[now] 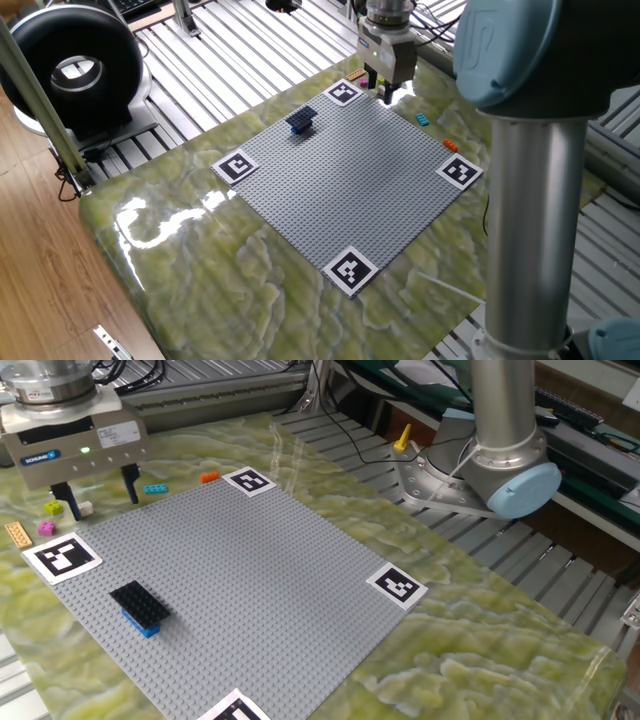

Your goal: Stack small Lego blocks one on top of the other

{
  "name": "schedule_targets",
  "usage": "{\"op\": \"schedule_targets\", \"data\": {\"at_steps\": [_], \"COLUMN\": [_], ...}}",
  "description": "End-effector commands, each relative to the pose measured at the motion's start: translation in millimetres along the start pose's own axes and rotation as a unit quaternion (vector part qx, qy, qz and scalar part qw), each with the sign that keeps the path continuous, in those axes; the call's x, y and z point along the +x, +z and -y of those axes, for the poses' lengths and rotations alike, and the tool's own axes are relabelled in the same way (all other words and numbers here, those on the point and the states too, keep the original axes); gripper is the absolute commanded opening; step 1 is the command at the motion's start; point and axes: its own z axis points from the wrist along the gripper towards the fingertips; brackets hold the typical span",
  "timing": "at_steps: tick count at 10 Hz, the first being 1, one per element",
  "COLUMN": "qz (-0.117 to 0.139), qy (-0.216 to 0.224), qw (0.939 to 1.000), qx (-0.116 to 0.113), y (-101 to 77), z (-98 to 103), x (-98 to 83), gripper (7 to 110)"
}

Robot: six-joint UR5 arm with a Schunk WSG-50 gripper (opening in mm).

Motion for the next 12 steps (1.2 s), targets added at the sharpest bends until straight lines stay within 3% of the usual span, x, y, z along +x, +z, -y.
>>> {"op": "schedule_targets", "data": {"at_steps": [1, 3, 8, 12], "qz": [0.001, 0.007, -0.015, -0.048], "qy": [0.010, 0.017, 0.015, 0.002], "qw": [0.9999, 0.9996, 0.9997, 0.9984], "qx": [-0.007, -0.023, -0.008, 0.031], "y": [3.3, 6.2, 4.2, -2.7], "z": [-7, -18, -14, 5], "x": [6.0, 7.4, 20.8, 33.5], "gripper": [66, 66, 66, 66]}}
